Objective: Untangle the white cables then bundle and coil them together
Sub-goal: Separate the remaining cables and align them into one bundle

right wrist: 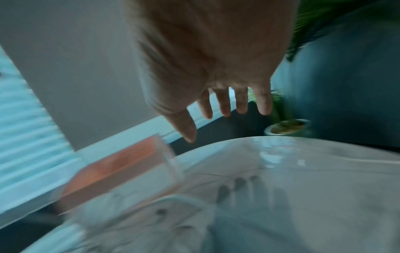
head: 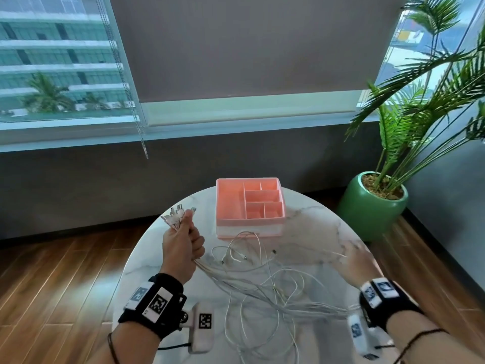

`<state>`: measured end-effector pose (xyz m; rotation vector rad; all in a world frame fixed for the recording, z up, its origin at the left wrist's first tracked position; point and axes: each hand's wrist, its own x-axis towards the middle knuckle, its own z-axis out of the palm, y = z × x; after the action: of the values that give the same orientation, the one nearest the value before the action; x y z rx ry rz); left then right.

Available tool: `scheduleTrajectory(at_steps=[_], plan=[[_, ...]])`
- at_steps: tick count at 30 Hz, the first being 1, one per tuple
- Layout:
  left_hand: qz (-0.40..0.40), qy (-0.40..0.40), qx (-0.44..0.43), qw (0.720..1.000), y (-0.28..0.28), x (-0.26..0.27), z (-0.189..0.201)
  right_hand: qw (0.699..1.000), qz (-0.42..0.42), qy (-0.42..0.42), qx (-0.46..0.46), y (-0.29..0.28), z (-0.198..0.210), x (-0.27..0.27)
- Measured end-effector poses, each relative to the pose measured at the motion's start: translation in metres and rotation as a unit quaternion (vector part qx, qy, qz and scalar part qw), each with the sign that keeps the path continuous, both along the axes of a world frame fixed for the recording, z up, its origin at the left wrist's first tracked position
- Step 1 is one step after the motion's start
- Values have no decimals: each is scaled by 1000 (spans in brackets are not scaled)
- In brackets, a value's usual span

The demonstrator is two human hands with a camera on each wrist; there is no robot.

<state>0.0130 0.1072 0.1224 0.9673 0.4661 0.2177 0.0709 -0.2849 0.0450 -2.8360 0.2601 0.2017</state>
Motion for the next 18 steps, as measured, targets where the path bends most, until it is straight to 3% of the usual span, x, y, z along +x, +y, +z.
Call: scheduleTrajectory(at_steps=[2, 3, 6, 8, 12, 18], plan=[[-10, -7, 1, 1000, -5, 0, 4, 984, 90, -96, 118, 60, 22, -3], [-15, -11, 2, 1000, -6, 0, 6, 968, 157, -103, 169, 90, 35, -9], [-28, -23, 2, 999, -9, 0, 10, 904, 350, 27, 243, 175, 71, -36], [-32, -31, 8, 999, -8, -1, 12, 885, 410, 102, 195, 213, 70, -53], [17, -28, 4, 999, 6, -6, 9, 882, 428, 103, 169, 224, 31, -65], [95, -13, -48, 994, 31, -6, -9, 918, 370, 113, 89, 148, -11, -52]])
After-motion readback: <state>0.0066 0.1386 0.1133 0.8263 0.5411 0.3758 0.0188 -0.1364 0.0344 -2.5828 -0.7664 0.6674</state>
